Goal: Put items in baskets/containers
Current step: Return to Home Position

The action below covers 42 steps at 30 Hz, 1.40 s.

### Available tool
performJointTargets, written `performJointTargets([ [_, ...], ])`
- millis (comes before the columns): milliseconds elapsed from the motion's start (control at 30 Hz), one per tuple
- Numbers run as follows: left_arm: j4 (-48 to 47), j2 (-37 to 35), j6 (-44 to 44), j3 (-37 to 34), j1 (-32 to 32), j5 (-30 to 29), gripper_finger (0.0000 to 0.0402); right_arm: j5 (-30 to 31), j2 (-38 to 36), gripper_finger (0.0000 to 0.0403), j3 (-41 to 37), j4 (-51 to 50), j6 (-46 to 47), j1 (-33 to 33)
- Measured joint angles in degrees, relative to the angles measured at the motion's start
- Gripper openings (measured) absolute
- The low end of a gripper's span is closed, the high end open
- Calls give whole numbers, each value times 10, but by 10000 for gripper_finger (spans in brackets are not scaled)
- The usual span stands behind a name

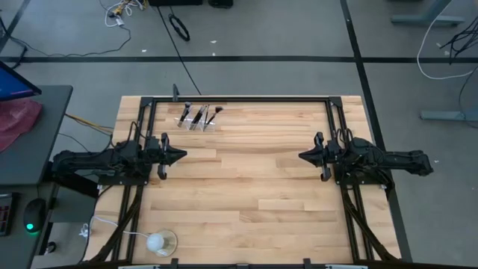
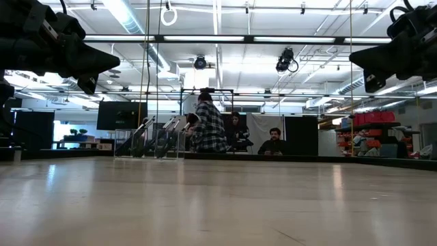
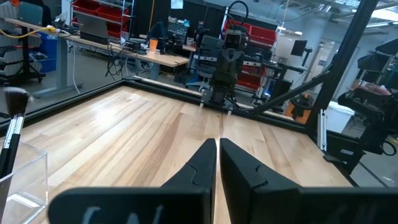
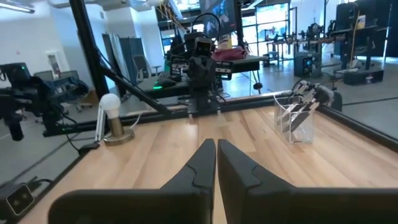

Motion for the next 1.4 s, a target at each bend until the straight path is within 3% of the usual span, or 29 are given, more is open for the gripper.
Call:
performJointTargets([
  [1400,0,0,0,0,0,0,25,1,0,20,0,0,8,0],
])
